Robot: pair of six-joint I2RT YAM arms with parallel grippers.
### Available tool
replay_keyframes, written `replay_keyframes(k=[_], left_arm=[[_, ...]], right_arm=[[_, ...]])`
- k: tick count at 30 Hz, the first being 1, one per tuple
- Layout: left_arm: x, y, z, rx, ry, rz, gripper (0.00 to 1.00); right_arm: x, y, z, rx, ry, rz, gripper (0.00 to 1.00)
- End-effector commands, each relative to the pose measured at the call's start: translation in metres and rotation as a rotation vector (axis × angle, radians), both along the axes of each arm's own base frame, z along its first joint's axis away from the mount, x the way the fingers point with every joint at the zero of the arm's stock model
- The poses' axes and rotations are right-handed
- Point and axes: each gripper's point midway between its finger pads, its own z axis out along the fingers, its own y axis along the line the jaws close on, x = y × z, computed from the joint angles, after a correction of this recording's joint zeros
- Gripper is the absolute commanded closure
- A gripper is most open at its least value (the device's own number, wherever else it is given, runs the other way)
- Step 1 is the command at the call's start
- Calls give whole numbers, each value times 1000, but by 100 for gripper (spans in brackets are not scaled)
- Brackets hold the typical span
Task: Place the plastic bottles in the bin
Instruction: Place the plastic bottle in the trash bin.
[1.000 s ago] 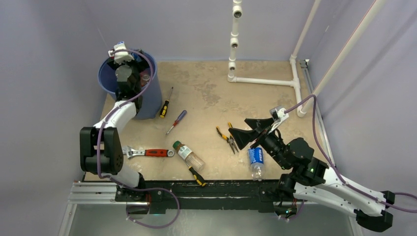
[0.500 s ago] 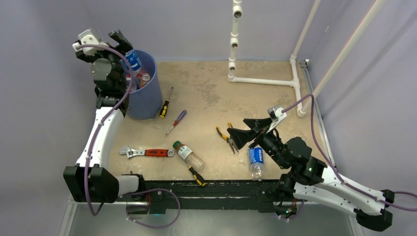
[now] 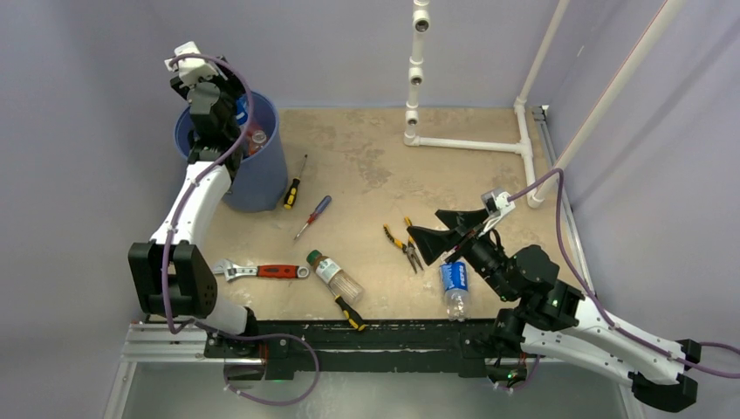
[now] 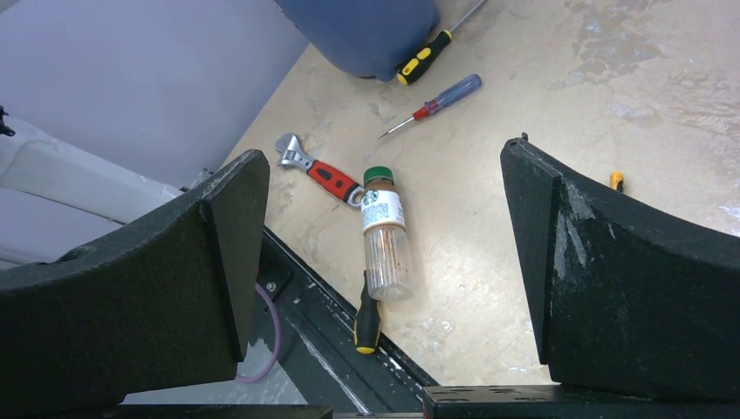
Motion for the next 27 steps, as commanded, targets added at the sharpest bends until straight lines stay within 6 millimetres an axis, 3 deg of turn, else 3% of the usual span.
replay_keyframes(k=[1, 7, 13, 22, 27], left_arm=[[6, -6, 45, 39, -87, -27, 41], [25, 2, 23, 76, -20, 15, 54], [37, -3, -8, 69, 41, -15, 60], [33, -8, -36, 48, 77, -40, 100], [28, -11, -56, 34, 106, -57, 100]], right_arm=[[0, -3, 9, 28, -7, -10, 1], [1, 1, 3, 4, -2, -3, 1], [2, 0, 2, 0, -3, -8, 1], [2, 1, -1, -7, 3, -8, 1], [3, 4, -2, -5, 5, -5, 1]])
